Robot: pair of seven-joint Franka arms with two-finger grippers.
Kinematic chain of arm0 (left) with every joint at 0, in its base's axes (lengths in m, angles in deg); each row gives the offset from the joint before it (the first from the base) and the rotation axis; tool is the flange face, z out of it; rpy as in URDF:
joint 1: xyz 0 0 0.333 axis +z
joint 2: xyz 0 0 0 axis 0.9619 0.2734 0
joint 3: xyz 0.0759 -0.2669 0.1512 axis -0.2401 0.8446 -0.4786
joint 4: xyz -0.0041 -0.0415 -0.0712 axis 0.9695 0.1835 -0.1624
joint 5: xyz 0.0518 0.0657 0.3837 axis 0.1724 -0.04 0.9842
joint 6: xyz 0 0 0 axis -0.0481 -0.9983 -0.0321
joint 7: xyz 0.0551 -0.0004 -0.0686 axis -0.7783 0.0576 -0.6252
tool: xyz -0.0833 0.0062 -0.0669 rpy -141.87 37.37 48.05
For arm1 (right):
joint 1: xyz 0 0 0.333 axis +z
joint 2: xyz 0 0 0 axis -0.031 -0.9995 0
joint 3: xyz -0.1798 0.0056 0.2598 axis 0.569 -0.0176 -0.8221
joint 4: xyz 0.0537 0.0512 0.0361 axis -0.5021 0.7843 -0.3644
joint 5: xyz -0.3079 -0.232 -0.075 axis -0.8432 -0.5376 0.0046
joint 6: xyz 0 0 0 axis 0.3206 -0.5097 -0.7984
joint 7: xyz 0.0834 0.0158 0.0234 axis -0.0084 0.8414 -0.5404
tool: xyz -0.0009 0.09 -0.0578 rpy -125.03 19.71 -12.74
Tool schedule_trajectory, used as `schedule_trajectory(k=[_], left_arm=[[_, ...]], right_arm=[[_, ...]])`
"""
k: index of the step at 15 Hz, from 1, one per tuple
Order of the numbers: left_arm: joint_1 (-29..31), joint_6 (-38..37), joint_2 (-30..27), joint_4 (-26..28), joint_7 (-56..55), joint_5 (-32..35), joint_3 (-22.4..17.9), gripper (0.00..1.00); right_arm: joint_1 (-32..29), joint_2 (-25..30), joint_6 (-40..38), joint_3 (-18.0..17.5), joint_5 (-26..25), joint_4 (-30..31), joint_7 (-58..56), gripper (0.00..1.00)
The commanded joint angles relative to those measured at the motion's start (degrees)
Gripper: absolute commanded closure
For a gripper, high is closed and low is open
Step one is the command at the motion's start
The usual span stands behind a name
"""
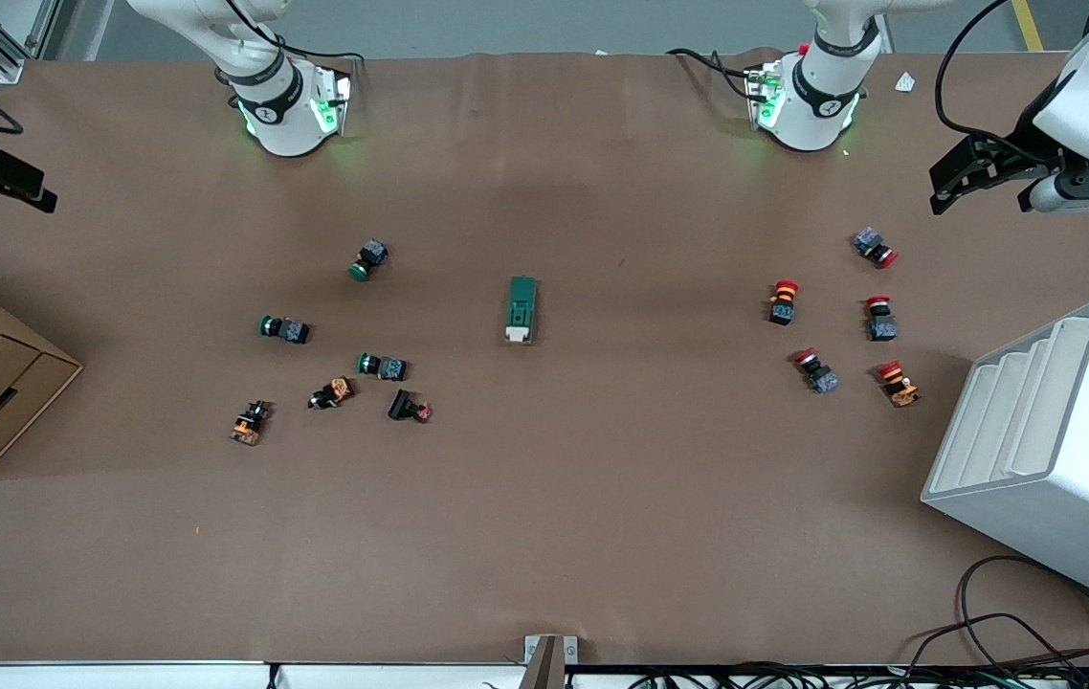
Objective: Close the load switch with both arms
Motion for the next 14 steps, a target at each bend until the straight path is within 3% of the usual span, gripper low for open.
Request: schedule_trajectory(k=[1,14], left_arm=[[0.0,0.0,-0.5,-0.3,1.7,-1.1,-0.3,0.0],[0.0,-1.8,3.8,-5.2,1.6,-0.8,-0.3,0.0]], right_arm=[[-0.6,2.5,1.3,-0.6,1.0,2.9,0.4,0.0],[-0.5,3.4,3.9,-0.7,0.3,3.9,0.2,0.0]])
